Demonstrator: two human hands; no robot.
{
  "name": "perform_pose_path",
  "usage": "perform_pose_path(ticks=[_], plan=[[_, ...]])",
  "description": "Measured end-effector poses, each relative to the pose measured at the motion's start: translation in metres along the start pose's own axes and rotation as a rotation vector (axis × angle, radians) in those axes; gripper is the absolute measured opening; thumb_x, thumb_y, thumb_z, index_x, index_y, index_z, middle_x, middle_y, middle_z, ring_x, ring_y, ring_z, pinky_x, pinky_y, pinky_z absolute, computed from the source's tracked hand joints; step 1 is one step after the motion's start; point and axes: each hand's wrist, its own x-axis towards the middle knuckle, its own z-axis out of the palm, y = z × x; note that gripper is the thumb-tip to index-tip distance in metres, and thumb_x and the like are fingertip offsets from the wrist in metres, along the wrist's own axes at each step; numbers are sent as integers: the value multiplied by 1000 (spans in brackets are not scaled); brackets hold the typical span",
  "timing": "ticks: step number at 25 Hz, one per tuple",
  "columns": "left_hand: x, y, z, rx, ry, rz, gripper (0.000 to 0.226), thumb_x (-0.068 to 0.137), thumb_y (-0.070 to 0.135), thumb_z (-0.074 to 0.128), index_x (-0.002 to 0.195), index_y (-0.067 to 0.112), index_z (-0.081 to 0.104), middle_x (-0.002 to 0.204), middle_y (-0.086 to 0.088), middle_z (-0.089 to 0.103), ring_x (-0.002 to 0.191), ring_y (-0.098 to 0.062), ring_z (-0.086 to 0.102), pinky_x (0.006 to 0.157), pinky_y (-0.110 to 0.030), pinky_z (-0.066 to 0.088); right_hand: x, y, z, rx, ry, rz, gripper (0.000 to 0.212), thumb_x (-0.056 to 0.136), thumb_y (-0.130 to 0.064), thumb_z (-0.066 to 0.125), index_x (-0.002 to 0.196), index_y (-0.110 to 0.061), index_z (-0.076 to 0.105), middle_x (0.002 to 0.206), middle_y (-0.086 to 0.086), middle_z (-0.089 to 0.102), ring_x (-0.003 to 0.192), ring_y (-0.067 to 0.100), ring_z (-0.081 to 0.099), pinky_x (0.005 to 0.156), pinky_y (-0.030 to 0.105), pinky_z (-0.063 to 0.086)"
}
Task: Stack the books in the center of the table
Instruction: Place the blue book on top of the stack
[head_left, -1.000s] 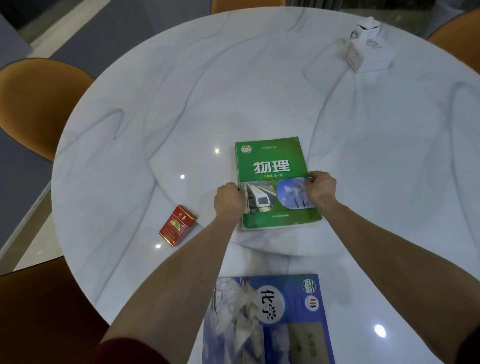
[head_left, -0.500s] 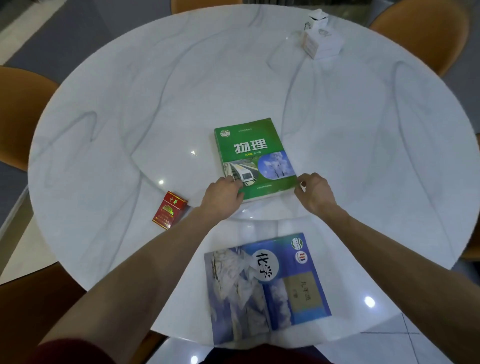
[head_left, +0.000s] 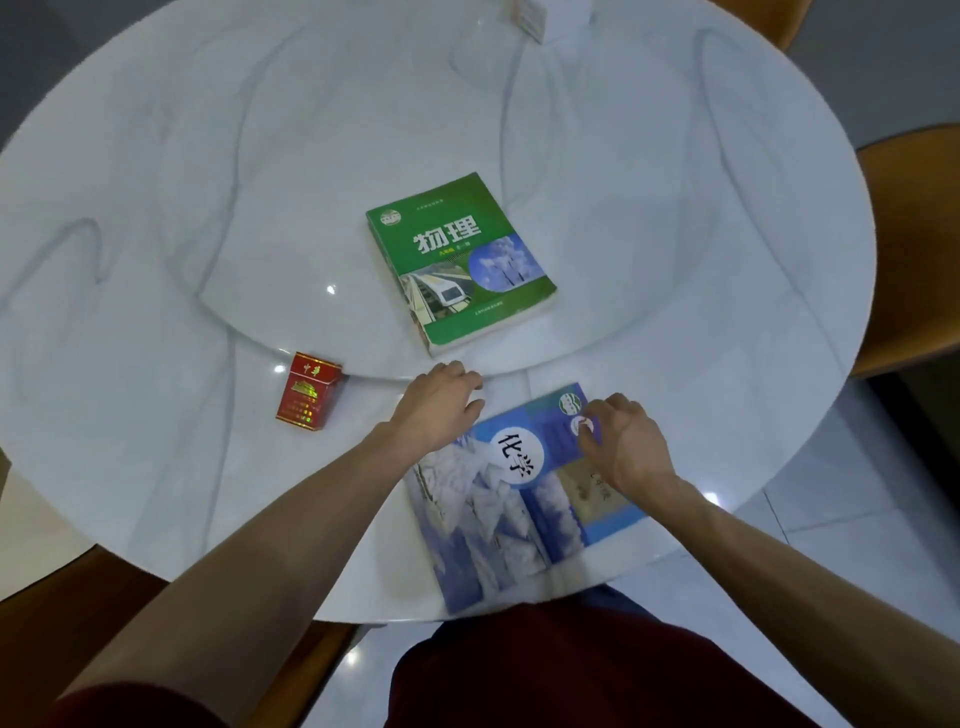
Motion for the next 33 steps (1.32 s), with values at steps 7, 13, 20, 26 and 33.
perform_pose_path(ticks=[7,13,20,26,33], plan=[[-4,9,35,-78,-113,2,41,91,35,51,126,13,50,122,-10,53,114,-26,48,88,-40,47,-82,9,24,184,-26,178,28,88,-33,57,99,-9,65,99,10,62,92,29,59,73,38,52],[2,16,42,-116,-121,-21,51,85,35,62,128,11,49,121,-14,50,114,-30,45,95,-46,45,-116,9,50,131,-121,173,25,86,-30,56,102,-14,64,101,6,63,95,25,59,65,29,45],[3,13,36,-475,-189,-37,28,92,17,54,119,17,58,106,-13,66,97,-31,61,85,-40,48,-119,13,73,126,-97,137,21,90,-22,50,89,-5,63,91,10,63,86,25,52,77,33,47],[-19,13,38,-844,-95,-35,27,94,10,51,108,33,56,87,5,68,84,-14,63,73,-14,49,-113,14,67,506,45,419,16,83,-20,67,86,-7,58,81,5,59,77,22,55,66,25,43],[-21,22,31,-1173,33,-126,38,95,9,50,102,45,58,93,0,72,82,-11,70,67,-21,55,-93,17,49,1031,85,589,27,89,-24,61,111,-24,45,86,3,67,78,16,68,70,31,58]])
